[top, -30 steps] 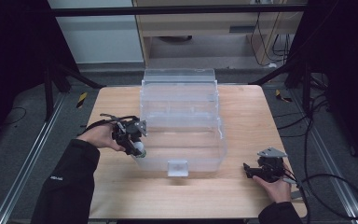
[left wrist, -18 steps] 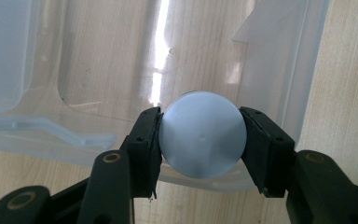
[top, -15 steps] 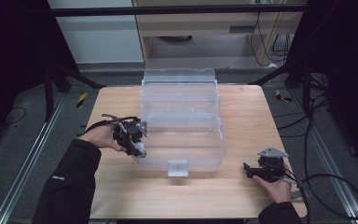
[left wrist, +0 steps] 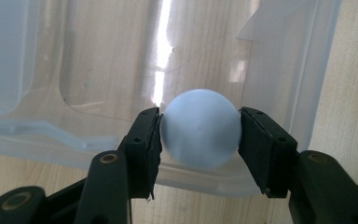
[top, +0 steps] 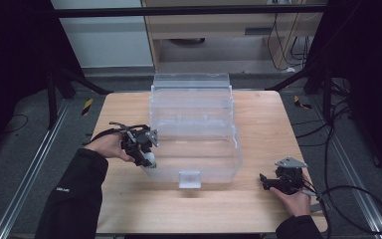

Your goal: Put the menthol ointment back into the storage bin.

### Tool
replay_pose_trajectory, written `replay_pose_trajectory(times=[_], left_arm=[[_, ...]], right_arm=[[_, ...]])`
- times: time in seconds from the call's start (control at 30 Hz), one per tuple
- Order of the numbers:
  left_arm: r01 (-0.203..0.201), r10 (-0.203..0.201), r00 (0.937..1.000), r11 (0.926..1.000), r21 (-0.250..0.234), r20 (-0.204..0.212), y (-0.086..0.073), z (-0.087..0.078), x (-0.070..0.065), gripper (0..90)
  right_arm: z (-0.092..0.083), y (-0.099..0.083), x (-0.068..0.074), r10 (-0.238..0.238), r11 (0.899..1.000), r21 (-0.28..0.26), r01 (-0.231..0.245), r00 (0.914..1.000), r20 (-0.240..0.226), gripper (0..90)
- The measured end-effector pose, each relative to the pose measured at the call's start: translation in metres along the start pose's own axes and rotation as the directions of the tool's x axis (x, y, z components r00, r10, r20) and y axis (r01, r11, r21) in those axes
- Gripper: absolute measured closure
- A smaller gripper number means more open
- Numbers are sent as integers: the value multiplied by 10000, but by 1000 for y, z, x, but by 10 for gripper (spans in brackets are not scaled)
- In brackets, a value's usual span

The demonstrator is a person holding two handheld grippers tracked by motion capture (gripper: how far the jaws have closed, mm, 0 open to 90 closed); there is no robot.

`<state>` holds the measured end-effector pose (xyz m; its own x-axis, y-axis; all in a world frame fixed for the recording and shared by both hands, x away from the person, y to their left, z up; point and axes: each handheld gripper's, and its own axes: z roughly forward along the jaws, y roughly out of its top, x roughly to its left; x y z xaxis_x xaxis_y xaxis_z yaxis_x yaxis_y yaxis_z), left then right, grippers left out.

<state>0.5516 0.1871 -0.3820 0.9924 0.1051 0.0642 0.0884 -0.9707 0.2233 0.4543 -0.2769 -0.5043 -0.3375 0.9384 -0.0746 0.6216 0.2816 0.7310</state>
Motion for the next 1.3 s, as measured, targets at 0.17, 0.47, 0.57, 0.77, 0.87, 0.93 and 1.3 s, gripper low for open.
replay_pose_trajectory(times=[0.17,0.47,0.57,0.77,0.87,0.93,1.3], left_arm=[[81,-82,9999,9998,-165,-58,-4,-6,0,489],[369,-430,9979,9920,-1211,-482,-11,-30,-7,477],[475,-581,9960,9878,-1486,-682,-16,-39,-12,469],[1124,-1425,9831,9654,-2353,-1150,-33,-54,-24,443],[1628,-2061,9704,9434,-2889,-1261,-46,-58,-29,408],[2008,-2575,9571,9199,-3369,-1325,-56,-59,-35,388],[3938,-5470,8187,7562,-5226,-1747,-113,-34,-66,308]], right_arm=[[0,0,0,11,10000,21,-11,10000,-7,97],[0,0,0,20,10000,10,-20,10000,5,96],[0,0,0,28,10000,2,-28,10000,6,94],[-2,1,-1,97,9999,-55,-97,9999,35,94],[-3,1,-1,155,9998,-98,-155,9999,-2,95],[-3,1,-1,168,9998,-144,-168,9999,-12,97],[-5,1,-1,431,9988,-246,-434,9990,-125,126]])
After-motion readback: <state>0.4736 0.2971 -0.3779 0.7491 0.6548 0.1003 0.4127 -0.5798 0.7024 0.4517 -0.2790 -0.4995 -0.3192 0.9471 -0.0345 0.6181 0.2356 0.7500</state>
